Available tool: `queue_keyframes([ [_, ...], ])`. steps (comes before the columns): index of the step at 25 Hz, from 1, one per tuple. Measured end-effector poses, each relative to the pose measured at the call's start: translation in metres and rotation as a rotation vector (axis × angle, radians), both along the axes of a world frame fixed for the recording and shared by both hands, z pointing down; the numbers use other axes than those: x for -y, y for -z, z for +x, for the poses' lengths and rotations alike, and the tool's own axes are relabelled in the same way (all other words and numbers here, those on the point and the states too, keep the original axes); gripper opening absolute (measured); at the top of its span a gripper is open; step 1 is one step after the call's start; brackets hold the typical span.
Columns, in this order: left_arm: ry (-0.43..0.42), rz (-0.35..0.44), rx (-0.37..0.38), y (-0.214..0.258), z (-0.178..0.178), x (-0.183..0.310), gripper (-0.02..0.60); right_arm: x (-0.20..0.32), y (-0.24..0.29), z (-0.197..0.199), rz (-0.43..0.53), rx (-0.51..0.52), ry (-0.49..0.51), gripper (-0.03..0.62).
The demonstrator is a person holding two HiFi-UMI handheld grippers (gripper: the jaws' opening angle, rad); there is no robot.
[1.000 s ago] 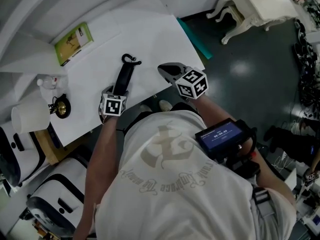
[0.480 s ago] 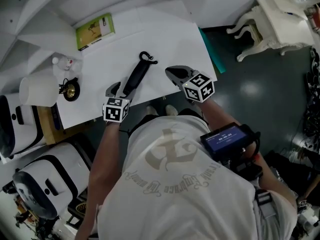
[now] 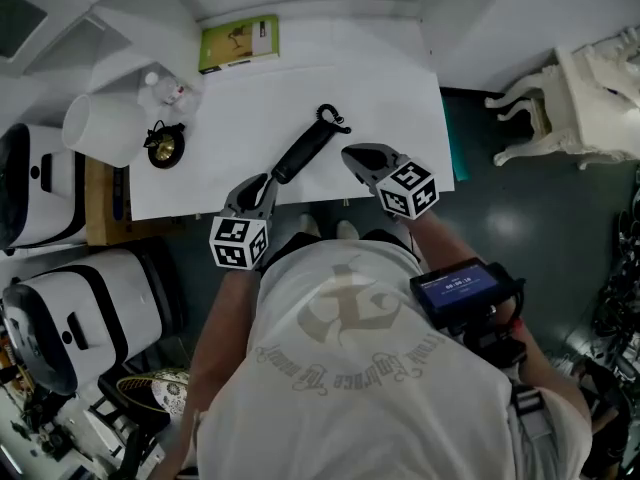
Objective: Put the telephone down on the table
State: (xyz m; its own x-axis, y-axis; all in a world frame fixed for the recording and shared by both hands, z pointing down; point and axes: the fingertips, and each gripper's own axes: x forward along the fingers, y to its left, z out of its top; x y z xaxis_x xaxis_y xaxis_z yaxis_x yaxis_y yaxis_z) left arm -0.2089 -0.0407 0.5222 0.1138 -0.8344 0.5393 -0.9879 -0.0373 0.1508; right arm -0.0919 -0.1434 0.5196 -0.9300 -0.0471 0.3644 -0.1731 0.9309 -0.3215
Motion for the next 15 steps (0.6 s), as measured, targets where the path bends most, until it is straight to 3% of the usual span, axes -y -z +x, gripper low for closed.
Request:
queue_keyframes([
  [4,0.049,0.022,0.004,0.003,-0.007,-0.018,0.013,-0.014,0.006,-0.005,0.010,0.022,0.038,0.015],
  [15,0.094,0.048,-0.049,0.002,-0.005,-0.032,0.012,-0.022,0.006,-0.001,0.006,0.033,0.063,0.015],
])
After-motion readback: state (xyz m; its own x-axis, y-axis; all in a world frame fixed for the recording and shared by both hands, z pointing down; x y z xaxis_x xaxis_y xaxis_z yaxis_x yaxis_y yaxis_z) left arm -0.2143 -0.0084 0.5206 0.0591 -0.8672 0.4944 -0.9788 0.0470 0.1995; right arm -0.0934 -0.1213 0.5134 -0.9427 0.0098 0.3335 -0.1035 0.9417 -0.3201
